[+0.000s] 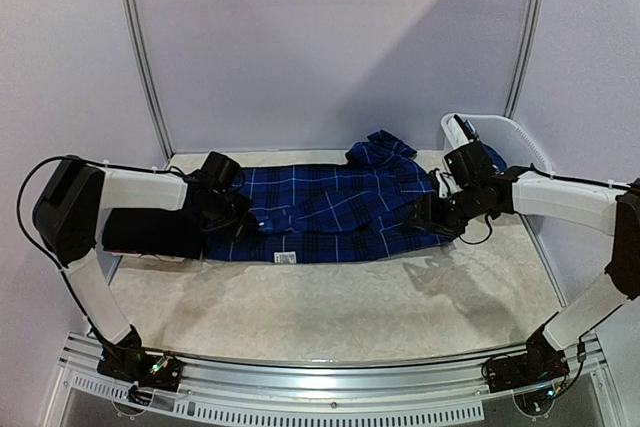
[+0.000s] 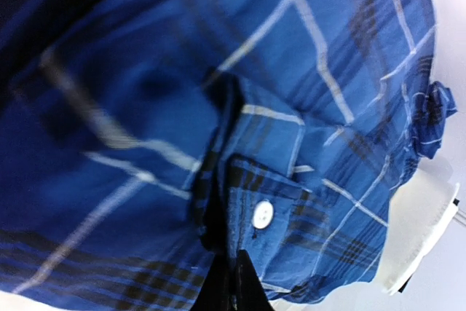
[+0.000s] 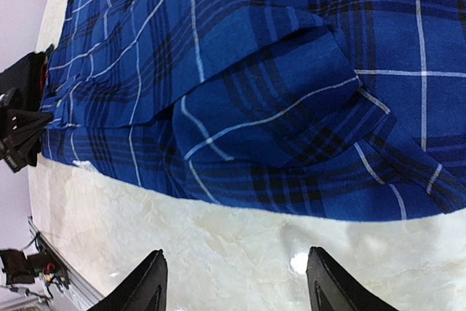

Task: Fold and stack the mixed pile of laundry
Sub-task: Fold the flattened shirt at the center of the board.

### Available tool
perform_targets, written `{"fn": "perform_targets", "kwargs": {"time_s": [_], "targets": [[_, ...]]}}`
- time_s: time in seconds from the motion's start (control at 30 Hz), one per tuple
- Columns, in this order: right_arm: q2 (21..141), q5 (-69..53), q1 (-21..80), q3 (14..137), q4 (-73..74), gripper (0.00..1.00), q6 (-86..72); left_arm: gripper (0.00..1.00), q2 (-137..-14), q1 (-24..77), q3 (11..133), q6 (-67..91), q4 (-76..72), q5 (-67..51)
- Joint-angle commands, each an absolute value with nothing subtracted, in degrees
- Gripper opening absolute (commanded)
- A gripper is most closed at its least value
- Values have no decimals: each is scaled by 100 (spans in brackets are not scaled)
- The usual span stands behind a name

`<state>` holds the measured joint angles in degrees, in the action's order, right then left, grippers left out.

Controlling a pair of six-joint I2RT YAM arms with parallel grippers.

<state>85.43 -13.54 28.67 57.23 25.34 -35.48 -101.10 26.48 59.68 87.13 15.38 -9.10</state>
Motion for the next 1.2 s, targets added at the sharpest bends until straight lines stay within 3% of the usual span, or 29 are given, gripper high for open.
{"fn": "perform_targets", "kwargs": {"time_s": [0.0, 0.17, 0.53, 0.83, 1.17], "targets": [[9103, -1414, 2827, 5981, 2297, 61, -3272, 0, -10137, 2689, 6633, 7956, 1953, -608], [9543, -2224, 2918, 6174, 1672, 43, -3212, 0, -9805, 2674, 7404, 7243, 3048, -256], [10576, -2973, 3137, 6422, 475, 26, -3765, 0, -9466, 2633, 8406, 6779, 3827, -330], [11104, -2300, 2783, 6629, 550, 20, -3662, 0, -9430, 2555, 9227, 6304, 4586, -368], [11539, -1127, 2557, 6859, 857, 18, -3642, 0, -9082, 2161, 9172, 5425, 5038, -564]]}}
